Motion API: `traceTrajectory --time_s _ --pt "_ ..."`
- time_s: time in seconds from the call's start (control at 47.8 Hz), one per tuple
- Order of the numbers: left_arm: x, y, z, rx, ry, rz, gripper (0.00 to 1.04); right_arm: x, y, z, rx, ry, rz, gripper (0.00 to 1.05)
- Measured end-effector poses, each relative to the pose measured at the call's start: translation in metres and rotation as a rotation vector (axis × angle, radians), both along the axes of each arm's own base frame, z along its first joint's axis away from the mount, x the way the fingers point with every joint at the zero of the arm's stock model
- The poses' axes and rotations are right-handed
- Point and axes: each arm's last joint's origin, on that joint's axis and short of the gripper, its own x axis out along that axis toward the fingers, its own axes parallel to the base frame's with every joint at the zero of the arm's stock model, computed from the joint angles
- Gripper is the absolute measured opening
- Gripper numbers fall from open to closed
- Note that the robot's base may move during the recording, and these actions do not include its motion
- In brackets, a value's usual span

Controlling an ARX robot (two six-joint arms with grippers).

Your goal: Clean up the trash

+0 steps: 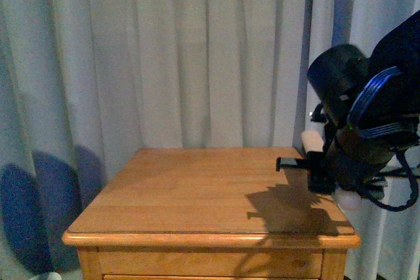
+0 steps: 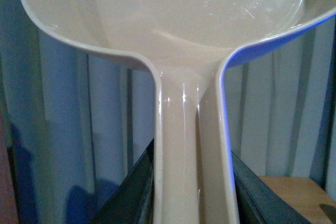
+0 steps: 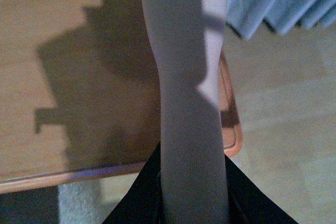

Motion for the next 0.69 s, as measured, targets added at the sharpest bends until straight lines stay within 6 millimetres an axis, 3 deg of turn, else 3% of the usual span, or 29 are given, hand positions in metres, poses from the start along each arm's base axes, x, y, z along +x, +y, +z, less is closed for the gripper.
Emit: traceTrajectory --time_s 0.084,0.147,0.314,0.523,0.691 --pt "0.000 0.000 0.000 0.000 0.000 0.000 0.27 -0.018 -0.002 0.025 -0.027 -0.155 0.041 0.19" --pt "0.000 0.000 0.000 0.000 0.000 0.000 0.27 -0.043 -0.004 0.050 -0.055 -0.310 0.088 0.19" --pt "0.000 0.000 0.000 0.000 0.000 0.000 0.27 -0.101 -0.015 0.085 -0.136 -0.548 0.136 0.19" --pt "0.000 0.000 0.000 0.000 0.000 0.000 0.27 -0.201 -0.046 0.096 -0.217 -0.769 0.149 0.19" --pt "0.000 0.000 0.000 0.000 0.000 0.000 0.27 -0.241 -0.067 0.094 -0.226 -0.856 0.104 0.19"
